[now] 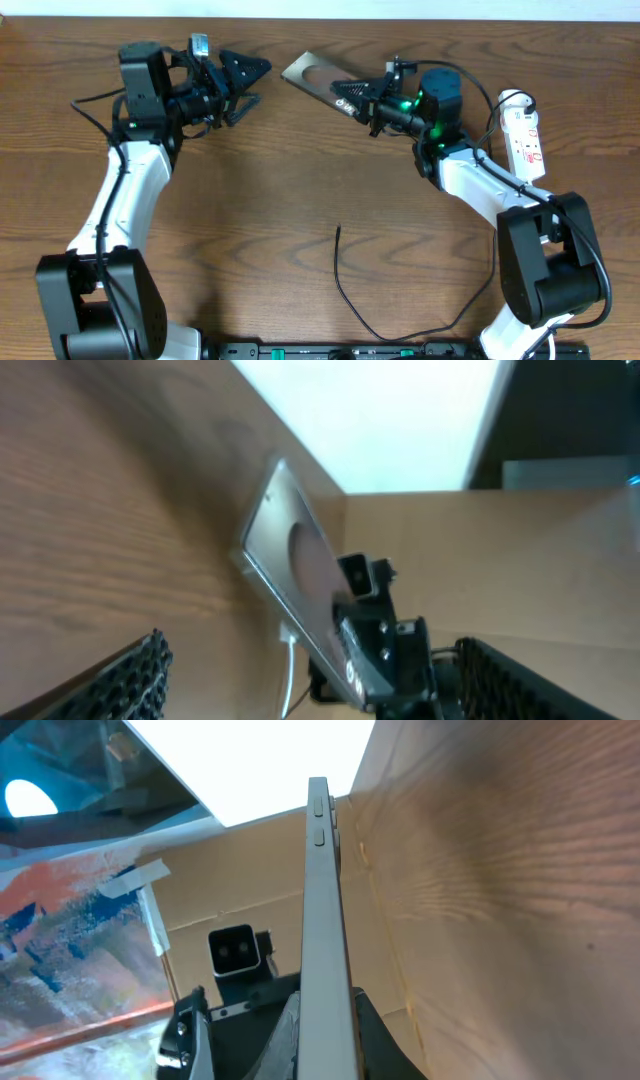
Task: Plug charger to phone and switch on socket
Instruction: 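Open the left gripper and pull the phone away with the right gripper, then bring the left gripper back to regrasp the phone's other end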
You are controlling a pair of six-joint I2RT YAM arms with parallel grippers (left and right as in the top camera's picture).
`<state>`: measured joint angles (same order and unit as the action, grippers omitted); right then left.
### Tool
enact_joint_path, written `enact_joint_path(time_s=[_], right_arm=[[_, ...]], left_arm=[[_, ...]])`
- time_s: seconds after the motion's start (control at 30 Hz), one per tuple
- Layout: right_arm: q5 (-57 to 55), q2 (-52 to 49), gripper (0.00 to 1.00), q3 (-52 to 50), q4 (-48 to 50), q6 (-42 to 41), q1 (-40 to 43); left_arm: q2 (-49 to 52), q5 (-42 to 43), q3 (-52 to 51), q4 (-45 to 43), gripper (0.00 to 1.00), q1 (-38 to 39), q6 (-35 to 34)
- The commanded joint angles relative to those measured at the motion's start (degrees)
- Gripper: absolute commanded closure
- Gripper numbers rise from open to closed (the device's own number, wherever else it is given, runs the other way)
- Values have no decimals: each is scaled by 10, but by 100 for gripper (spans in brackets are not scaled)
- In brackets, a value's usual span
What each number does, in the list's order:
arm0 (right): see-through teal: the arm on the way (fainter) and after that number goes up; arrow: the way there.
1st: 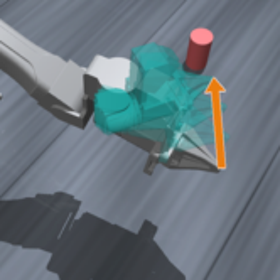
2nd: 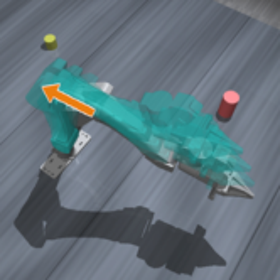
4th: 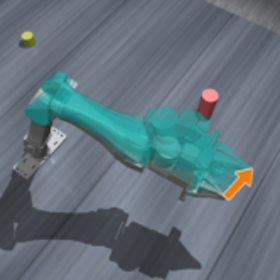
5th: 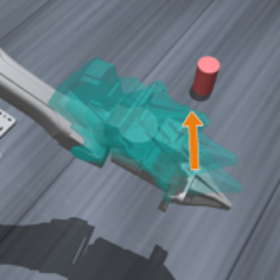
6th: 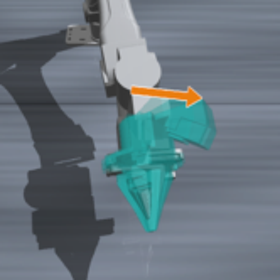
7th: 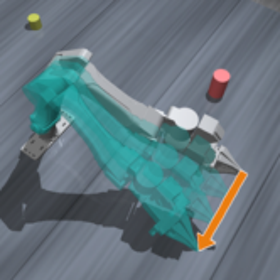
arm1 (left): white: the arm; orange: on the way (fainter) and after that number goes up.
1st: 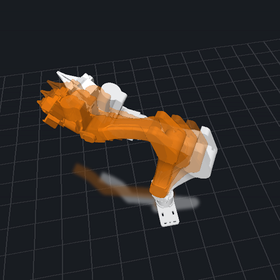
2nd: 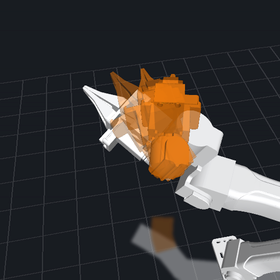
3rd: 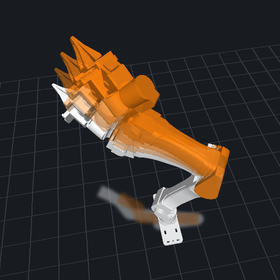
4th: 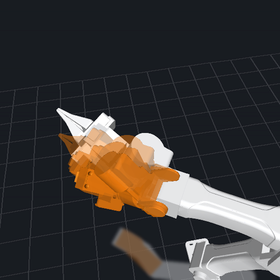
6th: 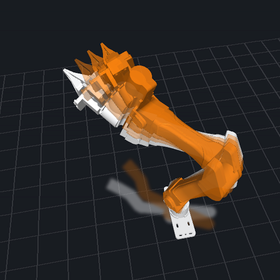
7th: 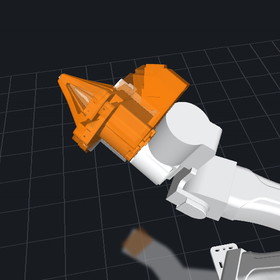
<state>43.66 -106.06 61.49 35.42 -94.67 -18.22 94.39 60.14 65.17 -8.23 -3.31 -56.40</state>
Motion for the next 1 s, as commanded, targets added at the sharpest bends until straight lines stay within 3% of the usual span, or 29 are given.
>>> enact_joint_path(time_s=[0.0,0.3,0.43,0.57,0.8,0.97], right_arm=[[-10,9,99,11,16,-22,-15],[-62,9,99,11,44,-16,-55],[-65,9,99,11,65,-2,-70],[-78,9,99,11,64,12,-84],[-83,9,99,11,64,22,-108],[-89,9,99,11,50,24,-127]], left_arm=[[-1,15,-41,-83,12,2,-108],[-1,-76,-124,-279,12,49,-229],[-1,-119,-126,-283,12,58,-235],[-1,-157,-126,-283,12,66,-284],[-1,-201,-126,-283,25,66,-296],[-1,-214,-126,-299,27,66,-287]])
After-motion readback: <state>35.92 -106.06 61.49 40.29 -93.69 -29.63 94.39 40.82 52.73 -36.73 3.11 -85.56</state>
